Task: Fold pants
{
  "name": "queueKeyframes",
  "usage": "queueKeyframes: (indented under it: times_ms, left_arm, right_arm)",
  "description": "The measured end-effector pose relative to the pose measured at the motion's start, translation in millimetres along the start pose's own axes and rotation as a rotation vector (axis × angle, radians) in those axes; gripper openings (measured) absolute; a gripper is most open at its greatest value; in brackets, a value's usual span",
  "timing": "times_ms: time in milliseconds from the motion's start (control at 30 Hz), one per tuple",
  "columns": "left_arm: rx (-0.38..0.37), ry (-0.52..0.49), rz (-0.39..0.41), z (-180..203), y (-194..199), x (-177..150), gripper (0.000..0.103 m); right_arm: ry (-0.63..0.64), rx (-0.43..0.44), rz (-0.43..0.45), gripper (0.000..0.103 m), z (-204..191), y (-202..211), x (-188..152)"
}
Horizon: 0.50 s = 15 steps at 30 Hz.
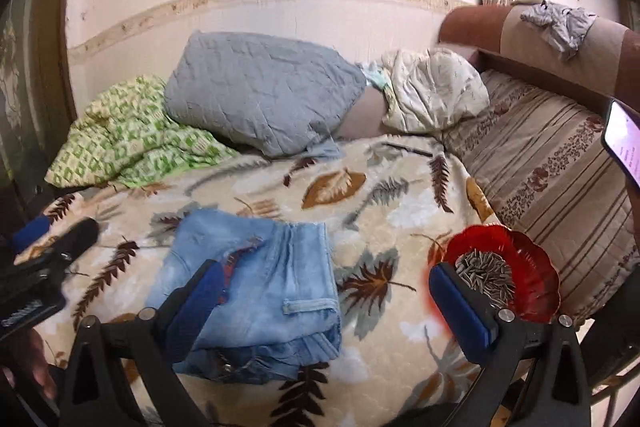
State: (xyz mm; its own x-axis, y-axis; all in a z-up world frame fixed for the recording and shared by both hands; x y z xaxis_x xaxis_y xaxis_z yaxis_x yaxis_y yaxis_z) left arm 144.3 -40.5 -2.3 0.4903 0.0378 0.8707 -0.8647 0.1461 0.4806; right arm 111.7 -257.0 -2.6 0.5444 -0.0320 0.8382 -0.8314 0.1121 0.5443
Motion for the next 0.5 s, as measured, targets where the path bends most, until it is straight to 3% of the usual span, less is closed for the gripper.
queueKeyframes:
  times_ms: [300,500]
  left_arm:
    - [0.073,0.019,0.000,-26,23,3,0.103]
    - [0.089,0.030,-0.012,-35,39,-4,0.103]
  right_arm:
    - [-0.007,0.042,-0.004,0.103,-36,15,4]
    - [0.050,0.005,0.007,0.103,-41,39,5]
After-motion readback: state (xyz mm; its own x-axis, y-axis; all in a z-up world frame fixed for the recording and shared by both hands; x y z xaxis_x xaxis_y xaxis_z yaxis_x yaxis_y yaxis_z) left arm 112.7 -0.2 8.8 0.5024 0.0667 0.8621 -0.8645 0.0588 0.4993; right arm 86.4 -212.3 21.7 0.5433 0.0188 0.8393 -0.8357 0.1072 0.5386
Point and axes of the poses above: each gripper's, at about its wrist camera, not at the fingertips, and y roughly against the way its jaws point, z to its right, x to its top, the point moved 9 cm from there along -y, roughly the way its jaws point, and after that the axes turned 3 degrees about y, right-handed, at the moved point
